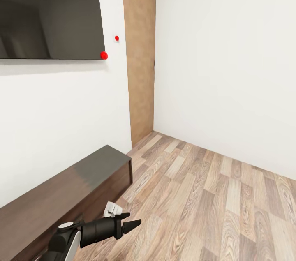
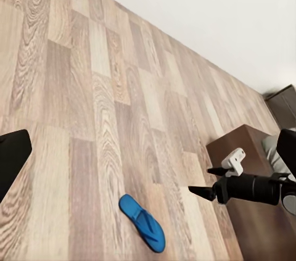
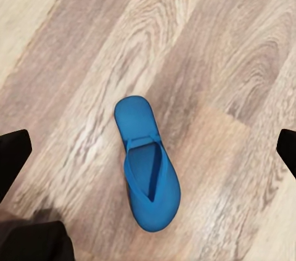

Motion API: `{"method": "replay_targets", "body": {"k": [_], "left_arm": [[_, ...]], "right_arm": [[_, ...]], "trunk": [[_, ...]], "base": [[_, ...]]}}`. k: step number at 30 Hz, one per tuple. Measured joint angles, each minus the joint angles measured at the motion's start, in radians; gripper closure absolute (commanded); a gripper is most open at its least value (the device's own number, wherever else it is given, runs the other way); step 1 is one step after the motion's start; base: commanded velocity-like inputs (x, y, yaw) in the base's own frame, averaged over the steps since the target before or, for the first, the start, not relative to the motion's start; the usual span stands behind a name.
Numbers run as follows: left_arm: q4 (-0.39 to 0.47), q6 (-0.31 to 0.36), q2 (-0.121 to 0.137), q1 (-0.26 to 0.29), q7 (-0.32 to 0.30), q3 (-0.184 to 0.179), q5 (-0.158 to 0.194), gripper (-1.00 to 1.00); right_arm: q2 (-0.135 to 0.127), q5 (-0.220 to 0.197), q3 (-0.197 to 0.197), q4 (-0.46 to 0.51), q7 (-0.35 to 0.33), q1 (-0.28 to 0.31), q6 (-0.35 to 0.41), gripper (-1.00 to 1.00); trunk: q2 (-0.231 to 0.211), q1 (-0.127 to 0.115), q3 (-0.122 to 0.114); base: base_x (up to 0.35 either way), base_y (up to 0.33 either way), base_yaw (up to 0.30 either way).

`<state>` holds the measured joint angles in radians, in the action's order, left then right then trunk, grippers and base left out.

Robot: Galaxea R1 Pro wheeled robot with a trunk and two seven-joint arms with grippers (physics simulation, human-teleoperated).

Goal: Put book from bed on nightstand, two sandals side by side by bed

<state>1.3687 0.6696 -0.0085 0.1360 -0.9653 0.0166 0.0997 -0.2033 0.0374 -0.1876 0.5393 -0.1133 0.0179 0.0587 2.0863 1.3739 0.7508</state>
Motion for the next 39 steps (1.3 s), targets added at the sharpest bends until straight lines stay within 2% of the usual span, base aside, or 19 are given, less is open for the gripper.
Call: {"method": "replay_targets", "body": {"k": [39], "left_arm": [[0.0, 0.0, 0.001, 0.0, -0.002, 0.0, 0.0, -1.0]], "right_arm": [[0.0, 0.0, -0.001, -0.001, 0.002, 0.0, 0.0, -1.0]], "trunk": [[0.273, 0.15, 0.122]], "base": [[0.0, 0.0, 0.0]]}}
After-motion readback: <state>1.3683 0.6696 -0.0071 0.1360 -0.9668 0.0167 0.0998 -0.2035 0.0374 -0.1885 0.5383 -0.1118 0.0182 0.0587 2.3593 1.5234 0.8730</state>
